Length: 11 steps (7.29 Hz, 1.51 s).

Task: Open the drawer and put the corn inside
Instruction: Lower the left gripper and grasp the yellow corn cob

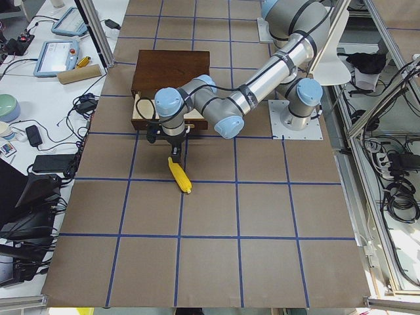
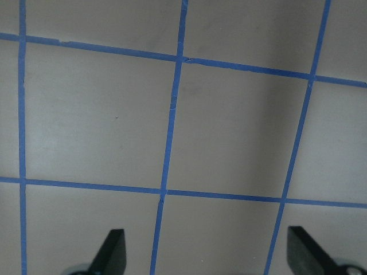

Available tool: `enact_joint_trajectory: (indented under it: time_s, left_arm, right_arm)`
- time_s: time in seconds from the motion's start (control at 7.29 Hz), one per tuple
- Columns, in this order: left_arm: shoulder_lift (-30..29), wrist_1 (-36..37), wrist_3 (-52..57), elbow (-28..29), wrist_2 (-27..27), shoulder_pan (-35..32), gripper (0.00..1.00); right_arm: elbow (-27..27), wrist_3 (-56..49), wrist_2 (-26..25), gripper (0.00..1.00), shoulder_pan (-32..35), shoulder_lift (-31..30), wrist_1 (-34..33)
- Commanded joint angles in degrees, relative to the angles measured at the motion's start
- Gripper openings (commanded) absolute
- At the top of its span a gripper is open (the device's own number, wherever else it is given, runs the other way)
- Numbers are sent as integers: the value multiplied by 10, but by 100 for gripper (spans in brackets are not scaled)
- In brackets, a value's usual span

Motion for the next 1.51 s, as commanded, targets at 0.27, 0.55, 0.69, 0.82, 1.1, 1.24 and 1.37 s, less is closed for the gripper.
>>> enact_joint_trajectory:
  time_s: [0.27,0.55,0.69,0.82,1.1,1.24,1.37]
  left_arm:
    - [-62,52,60,-5,9,19,100]
    - [-84,61,58,-6,9,19,100]
    - [-94,70,59,-6,9,19,100]
    - [-103,72,61,-7,9,19,100]
    - [-117,89,62,-6,11,19,100]
    - [-125,98,62,-7,11,19,100]
    - [-128,103,63,-7,11,19,100]
  right_arm:
    - [0,0,0,100,0,-1,0]
    - [0,0,0,100,0,0,0]
    - [0,0,0,100,0,0,0]
    - [0,0,-1,100,0,-1,0]
    - [0,0,0,100,0,0,0]
    - [0,0,-1,100,0,0,0]
    - [0,0,0,100,0,-1,0]
